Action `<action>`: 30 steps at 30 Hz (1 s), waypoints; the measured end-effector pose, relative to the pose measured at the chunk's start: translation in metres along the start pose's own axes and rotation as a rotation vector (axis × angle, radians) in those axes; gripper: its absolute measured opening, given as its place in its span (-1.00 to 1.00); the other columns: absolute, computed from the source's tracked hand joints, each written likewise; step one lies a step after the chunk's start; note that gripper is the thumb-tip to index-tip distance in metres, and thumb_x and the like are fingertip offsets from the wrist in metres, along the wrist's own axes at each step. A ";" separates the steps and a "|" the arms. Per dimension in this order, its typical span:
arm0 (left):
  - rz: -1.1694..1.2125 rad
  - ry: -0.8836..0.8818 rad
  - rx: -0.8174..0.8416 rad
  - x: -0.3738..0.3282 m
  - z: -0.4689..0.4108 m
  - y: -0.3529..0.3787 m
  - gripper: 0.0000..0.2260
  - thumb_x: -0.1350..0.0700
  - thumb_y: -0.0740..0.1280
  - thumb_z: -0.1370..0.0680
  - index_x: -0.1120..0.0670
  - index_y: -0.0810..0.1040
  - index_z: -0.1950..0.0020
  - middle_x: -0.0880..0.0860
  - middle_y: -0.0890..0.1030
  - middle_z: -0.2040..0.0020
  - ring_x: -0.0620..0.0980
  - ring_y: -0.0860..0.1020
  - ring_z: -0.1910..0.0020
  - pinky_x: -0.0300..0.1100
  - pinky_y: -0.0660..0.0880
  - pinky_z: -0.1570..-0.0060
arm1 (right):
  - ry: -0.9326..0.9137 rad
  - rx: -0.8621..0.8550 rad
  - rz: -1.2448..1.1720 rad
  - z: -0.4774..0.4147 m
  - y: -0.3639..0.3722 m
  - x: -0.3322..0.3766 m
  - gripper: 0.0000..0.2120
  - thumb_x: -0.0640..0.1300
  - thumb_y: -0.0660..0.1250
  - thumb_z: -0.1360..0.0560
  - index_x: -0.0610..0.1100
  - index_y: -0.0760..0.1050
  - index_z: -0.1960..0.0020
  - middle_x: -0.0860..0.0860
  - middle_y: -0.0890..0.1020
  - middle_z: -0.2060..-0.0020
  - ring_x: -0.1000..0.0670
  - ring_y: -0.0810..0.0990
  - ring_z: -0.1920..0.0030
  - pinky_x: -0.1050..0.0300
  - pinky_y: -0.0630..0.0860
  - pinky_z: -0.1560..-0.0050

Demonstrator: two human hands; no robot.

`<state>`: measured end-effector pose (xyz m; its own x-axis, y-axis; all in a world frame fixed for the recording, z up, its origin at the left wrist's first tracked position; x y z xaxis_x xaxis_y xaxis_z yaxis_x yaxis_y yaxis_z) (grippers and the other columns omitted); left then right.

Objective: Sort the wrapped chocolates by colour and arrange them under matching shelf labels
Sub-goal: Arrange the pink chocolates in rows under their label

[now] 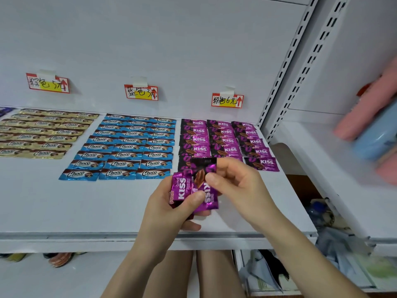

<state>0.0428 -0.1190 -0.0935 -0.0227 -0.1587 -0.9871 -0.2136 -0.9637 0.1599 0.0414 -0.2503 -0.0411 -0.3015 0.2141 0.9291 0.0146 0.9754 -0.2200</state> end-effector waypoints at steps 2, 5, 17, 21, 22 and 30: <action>0.025 -0.032 -0.008 0.005 -0.001 0.001 -0.65 -0.06 0.34 -0.34 0.05 0.49 -0.07 0.07 0.68 0.22 0.06 0.68 0.26 -0.21 0.55 0.46 | 0.071 -0.051 0.058 -0.006 -0.022 -0.012 -0.82 -0.24 0.32 -0.48 -0.01 0.52 -0.03 0.10 0.59 0.26 0.20 0.55 0.22 0.33 0.49 0.16; 0.066 -0.072 -0.048 0.010 -0.002 -0.004 -0.66 -0.07 0.27 -0.39 0.05 0.48 -0.09 0.09 0.68 0.20 0.07 0.68 0.21 -0.20 0.55 0.44 | 0.189 0.028 0.396 -0.016 -0.054 -0.035 -0.76 -0.19 0.28 -0.52 -0.09 0.52 -0.18 0.06 0.60 0.06 0.15 0.54 0.05 0.31 0.44 0.02; 0.055 -0.094 -0.079 0.017 -0.008 0.000 -0.84 0.09 0.21 -0.57 0.09 0.48 -0.10 0.08 0.69 0.19 0.05 0.68 0.23 -0.21 0.55 0.45 | -0.015 -0.117 1.076 0.023 -0.053 -0.043 -0.81 -0.06 0.30 -0.50 -0.13 0.57 -0.03 -0.01 0.60 0.08 -0.04 0.48 0.03 0.18 0.36 0.22; 0.060 -0.107 -0.085 0.020 -0.010 0.000 -0.86 0.11 0.20 -0.59 0.08 0.48 -0.10 0.08 0.69 0.19 0.05 0.68 0.23 -0.21 0.56 0.45 | 0.027 -0.082 1.092 0.030 -0.044 -0.057 -0.70 -0.05 0.24 -0.54 -0.13 0.52 -0.21 -0.01 0.56 -0.15 -0.02 0.47 -0.17 0.17 0.44 -0.01; 0.061 -0.107 -0.084 0.020 -0.010 0.000 -0.86 0.11 0.20 -0.59 0.08 0.48 -0.10 0.08 0.69 0.19 0.05 0.68 0.23 -0.21 0.56 0.45 | 0.040 -0.056 1.069 0.027 -0.044 -0.060 -0.66 -0.03 0.19 -0.56 -0.12 0.47 -0.28 0.01 0.51 -0.23 0.01 0.41 -0.24 0.19 0.39 -0.12; 0.086 -0.109 -0.102 0.019 -0.011 -0.006 -0.85 0.11 0.21 -0.58 0.08 0.49 -0.11 0.08 0.69 0.19 0.05 0.68 0.23 -0.20 0.56 0.45 | 0.009 -0.041 0.928 0.017 -0.043 -0.064 -0.62 0.00 0.16 -0.58 -0.08 0.39 -0.35 0.03 0.36 -0.38 0.09 0.22 -0.38 0.30 0.10 -0.30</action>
<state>0.0545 -0.1182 -0.1134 -0.1436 -0.2224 -0.9643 -0.1066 -0.9653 0.2385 0.0442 -0.3070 -0.0959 -0.1452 0.9098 0.3888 0.2798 0.4147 -0.8659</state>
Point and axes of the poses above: each hand's wrist, its own z-axis away from the middle knuckle, its own y-axis out of the palm, x = y × z, the point moved 8 cm from there along -z, towards the middle knuckle
